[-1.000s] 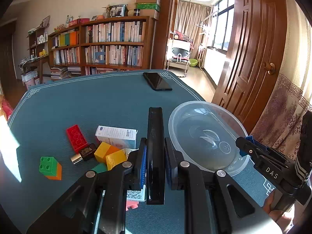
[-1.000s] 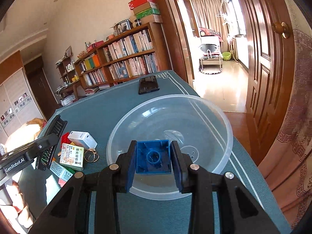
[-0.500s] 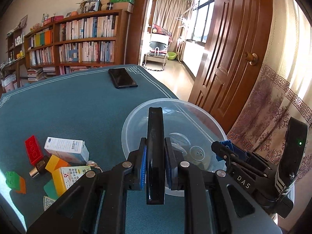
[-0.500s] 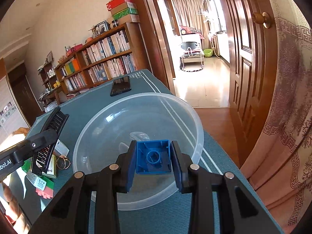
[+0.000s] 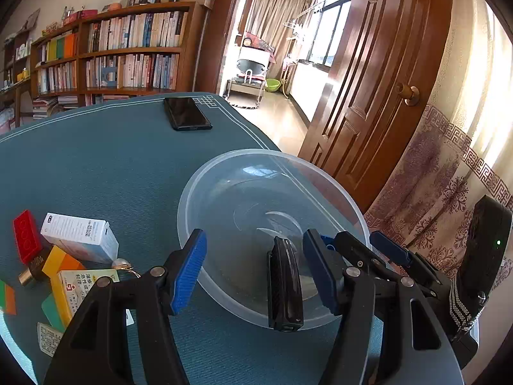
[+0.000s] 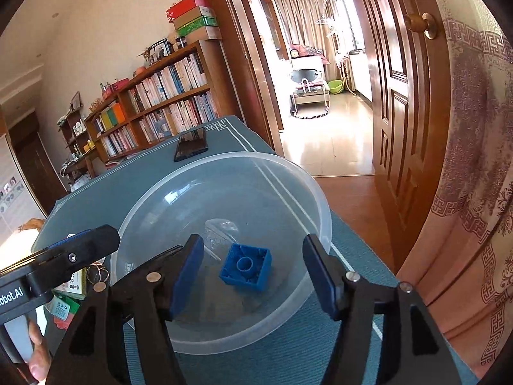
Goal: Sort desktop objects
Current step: 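Carry both items over the clear bowl and open the right tool to drop the blue brick, then open the left tool to drop the black comb into the bowl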
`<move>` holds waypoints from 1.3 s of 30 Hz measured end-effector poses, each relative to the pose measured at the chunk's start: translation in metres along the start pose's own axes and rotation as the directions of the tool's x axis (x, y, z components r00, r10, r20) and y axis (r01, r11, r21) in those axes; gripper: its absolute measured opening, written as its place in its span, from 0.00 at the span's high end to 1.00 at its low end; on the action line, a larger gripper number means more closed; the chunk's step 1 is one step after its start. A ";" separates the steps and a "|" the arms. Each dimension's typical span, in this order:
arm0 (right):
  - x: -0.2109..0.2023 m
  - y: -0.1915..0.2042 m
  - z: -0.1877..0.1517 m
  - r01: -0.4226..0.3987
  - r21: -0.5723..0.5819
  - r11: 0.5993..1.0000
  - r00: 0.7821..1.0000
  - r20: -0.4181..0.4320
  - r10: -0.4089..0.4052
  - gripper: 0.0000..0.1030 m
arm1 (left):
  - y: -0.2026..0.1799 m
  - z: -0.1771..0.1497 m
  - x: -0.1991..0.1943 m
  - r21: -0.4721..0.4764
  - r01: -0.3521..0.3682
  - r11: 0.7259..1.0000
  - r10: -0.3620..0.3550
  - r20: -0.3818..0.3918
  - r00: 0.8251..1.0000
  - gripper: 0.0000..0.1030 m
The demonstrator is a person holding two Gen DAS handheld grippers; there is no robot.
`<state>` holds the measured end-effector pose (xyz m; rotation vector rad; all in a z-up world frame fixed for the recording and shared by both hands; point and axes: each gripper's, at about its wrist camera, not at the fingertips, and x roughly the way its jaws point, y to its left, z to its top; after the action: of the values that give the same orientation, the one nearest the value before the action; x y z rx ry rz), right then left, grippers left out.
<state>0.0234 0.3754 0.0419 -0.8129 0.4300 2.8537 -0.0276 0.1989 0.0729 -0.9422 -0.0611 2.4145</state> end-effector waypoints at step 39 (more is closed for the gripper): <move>-0.025 0.066 -0.014 -0.060 -0.051 0.997 0.998 0.029 0.061 0.00 | 0.103 -0.028 -0.095 -0.202 -0.369 0.907 0.405 0.181 0.896 0.24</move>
<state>0.0372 0.3070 0.0588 -0.7759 0.3868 2.9398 -0.0002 0.0591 0.0865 -0.8126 -0.1674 2.9196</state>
